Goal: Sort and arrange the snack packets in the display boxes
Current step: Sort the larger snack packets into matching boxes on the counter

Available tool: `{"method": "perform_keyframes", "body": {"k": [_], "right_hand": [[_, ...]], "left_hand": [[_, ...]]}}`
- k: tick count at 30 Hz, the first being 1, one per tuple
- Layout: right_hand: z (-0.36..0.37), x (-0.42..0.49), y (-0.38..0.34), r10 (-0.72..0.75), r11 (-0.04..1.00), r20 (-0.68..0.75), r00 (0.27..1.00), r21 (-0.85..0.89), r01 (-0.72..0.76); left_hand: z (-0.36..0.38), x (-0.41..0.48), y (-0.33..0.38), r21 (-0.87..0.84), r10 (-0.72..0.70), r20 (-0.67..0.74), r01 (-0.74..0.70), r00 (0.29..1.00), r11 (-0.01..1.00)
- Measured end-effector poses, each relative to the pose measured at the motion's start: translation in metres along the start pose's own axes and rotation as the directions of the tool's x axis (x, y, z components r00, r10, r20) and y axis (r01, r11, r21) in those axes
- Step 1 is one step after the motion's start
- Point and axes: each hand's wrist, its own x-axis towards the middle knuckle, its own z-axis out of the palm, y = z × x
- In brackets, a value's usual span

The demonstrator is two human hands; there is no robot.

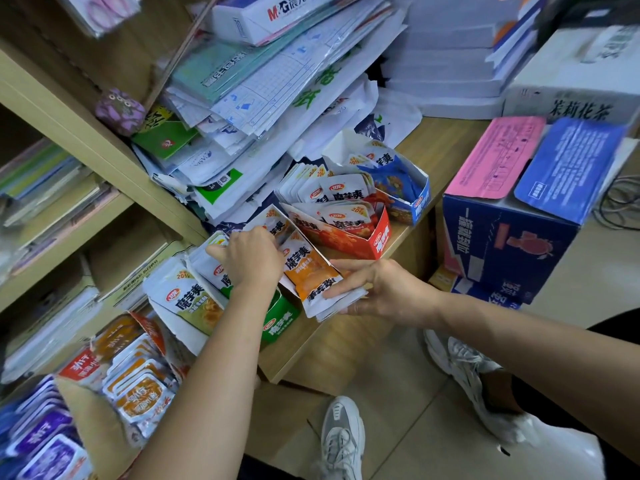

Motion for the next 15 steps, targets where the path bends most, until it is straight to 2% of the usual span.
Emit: {"method": "perform_keyframes", "body": {"k": [4,8,11,13,15], "right_hand": [[0.001,0.001,0.004,0.045,0.999,-0.022,0.999,-0.029,-0.045],[0.002,-0.001,0.002,0.036,0.989,-0.087,0.996,-0.14,-0.048],[-0.001,0.001,-0.002,0.007,0.986,-0.137,0.99,-0.162,-0.029],[0.001,0.0,-0.004,0.021,0.99,-0.173,0.985,-0.134,-0.045],[0.004,-0.001,-0.003,0.049,0.991,-0.231,0.972,-0.112,-0.076]], "left_hand": [[-0.009,-0.003,-0.012,-0.189,0.056,0.021,-0.051,0.998,0.981],[-0.026,-0.031,-0.027,-0.336,0.168,-0.114,-0.197,0.979,0.921],[-0.037,-0.056,-0.031,-0.515,0.221,-0.2,-0.294,0.955,0.805],[-0.036,-0.07,-0.033,-0.603,0.317,-0.165,-0.35,0.934,0.717],[-0.029,-0.084,-0.036,-0.667,0.395,-0.082,-0.345,0.915,0.66]]}}
